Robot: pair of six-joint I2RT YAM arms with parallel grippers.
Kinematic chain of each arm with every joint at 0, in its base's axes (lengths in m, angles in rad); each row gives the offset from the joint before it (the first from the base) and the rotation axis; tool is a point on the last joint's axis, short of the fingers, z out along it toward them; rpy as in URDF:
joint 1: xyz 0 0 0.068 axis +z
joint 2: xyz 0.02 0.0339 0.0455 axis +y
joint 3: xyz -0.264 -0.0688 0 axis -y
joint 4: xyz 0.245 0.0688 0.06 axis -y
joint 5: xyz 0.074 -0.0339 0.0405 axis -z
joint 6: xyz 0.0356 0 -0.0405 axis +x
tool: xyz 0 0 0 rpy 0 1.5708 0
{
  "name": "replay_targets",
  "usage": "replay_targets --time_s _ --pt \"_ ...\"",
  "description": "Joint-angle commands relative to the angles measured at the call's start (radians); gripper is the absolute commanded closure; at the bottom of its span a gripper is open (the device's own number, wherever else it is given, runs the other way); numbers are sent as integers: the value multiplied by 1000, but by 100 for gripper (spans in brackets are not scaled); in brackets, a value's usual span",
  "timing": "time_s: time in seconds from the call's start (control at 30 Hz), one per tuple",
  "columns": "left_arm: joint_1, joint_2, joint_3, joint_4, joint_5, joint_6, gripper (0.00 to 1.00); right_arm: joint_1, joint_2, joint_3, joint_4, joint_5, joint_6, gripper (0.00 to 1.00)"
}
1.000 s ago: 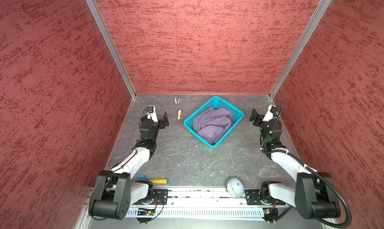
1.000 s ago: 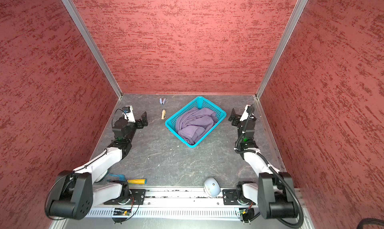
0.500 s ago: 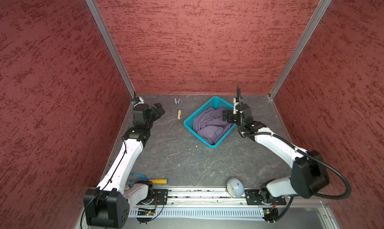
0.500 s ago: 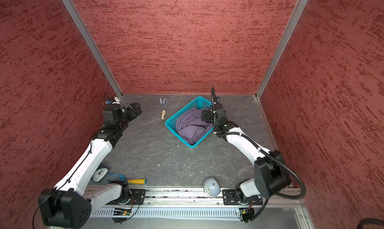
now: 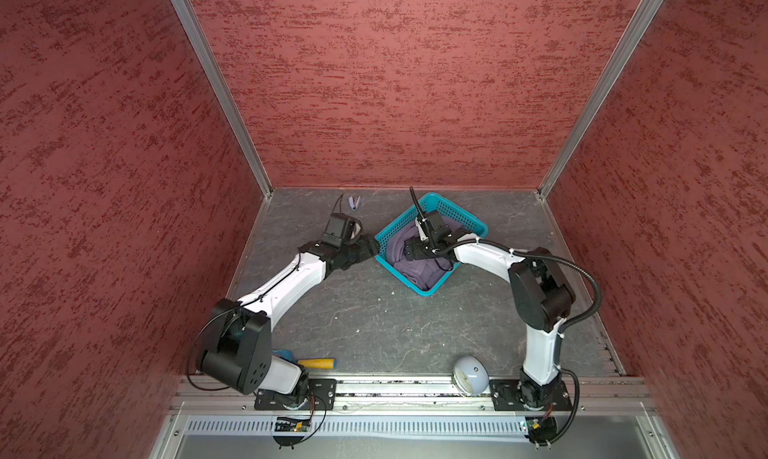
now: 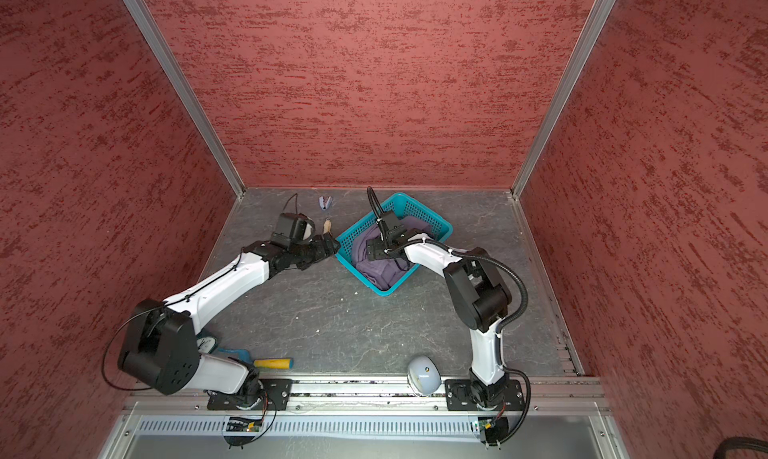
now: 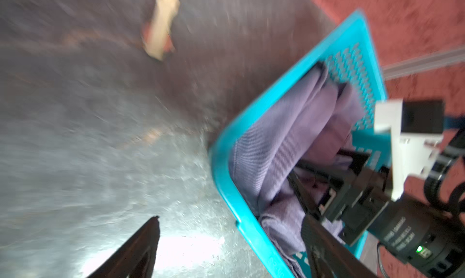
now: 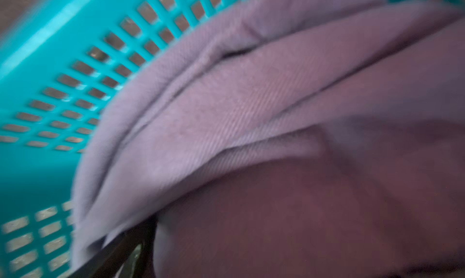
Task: Fold and stack the trousers
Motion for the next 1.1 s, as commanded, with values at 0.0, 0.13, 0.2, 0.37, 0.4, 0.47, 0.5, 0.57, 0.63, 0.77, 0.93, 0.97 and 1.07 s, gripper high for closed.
replay_targets --time_s 0.0,0.13,0.2,0.37,0.4,0.47,0.5,0.57,0.63,0.77,0.93,0.97,1.07 --pt "-43 81 21 17 45 -33 20 -64 59 -2 -14 -54 108 46" --pt "-68 189 104 27 64 -11 25 -201 -54 -122 114 -68 235 100" --pt "-79 258 181 9 71 16 26 -245 -150 -157 128 -31 232 100" --pt "-109 471 426 -3 113 63 31 -263 -376 -97 29 76 137 100" --pt "-117 521 485 -8 128 65 31 -260 -417 -78 9 90 133 100" --pt "-132 619 633 -29 149 69 31 -259 -491 -48 -11 114 128 100" --pt "-143 671 717 -45 155 69 30 -259 -523 -32 -17 123 124 100" --pt "-166 768 880 -83 172 62 27 -256 -573 14 -35 132 101 100" --pt "-193 859 1061 -133 200 51 24 -251 -596 84 -60 126 77 100" --pt "-219 936 1289 -181 248 48 22 -184 -643 185 -33 84 5 100" --pt "-132 833 1294 -199 278 49 19 -6 -649 312 -37 99 -105 100" --pt "-106 789 1260 -195 274 53 18 31 -644 327 -40 102 -126 100" --pt "-6 597 1060 -134 262 53 17 142 -614 367 -65 110 -192 100"
